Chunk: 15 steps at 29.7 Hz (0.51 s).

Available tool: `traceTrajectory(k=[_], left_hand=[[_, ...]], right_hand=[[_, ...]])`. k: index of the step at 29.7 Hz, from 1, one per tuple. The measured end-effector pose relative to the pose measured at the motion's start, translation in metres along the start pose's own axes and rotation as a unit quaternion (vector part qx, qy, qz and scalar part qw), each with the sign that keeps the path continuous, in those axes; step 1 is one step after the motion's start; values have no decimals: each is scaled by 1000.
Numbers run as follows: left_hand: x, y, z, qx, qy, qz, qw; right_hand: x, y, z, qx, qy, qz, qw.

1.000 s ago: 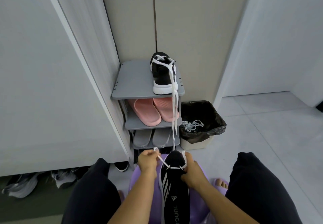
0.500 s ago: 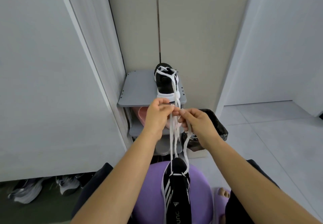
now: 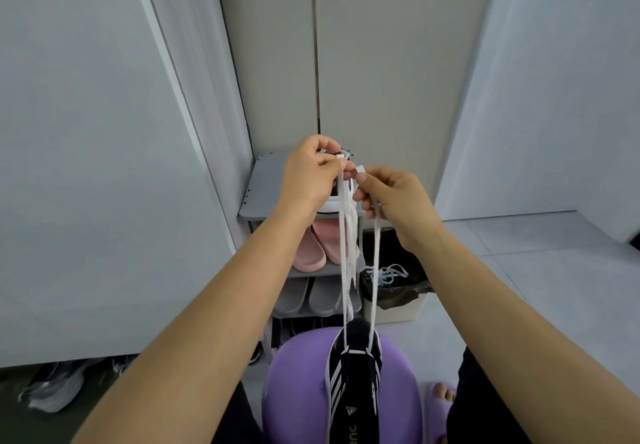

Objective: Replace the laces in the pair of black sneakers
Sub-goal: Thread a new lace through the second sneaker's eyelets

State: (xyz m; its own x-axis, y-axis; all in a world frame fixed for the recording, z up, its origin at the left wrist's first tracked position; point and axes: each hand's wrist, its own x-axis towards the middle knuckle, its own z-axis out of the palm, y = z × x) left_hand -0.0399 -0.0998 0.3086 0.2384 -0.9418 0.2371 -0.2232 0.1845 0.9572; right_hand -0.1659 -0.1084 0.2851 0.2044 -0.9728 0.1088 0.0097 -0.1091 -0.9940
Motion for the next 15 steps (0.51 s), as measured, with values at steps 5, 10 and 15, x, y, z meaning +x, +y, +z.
traceTrajectory(k=[5,10,15], left_hand=[[4,6,4,90,11,50,995],[4,9,8,99,19,63,993],[5,12,9,47,29,31,998]], right_hand=[[0,-5,3,1,23,-13,1000],[-4,-12,0,6,25,-5,1000],[-4,-17,-3,-4,22,-7,1000]])
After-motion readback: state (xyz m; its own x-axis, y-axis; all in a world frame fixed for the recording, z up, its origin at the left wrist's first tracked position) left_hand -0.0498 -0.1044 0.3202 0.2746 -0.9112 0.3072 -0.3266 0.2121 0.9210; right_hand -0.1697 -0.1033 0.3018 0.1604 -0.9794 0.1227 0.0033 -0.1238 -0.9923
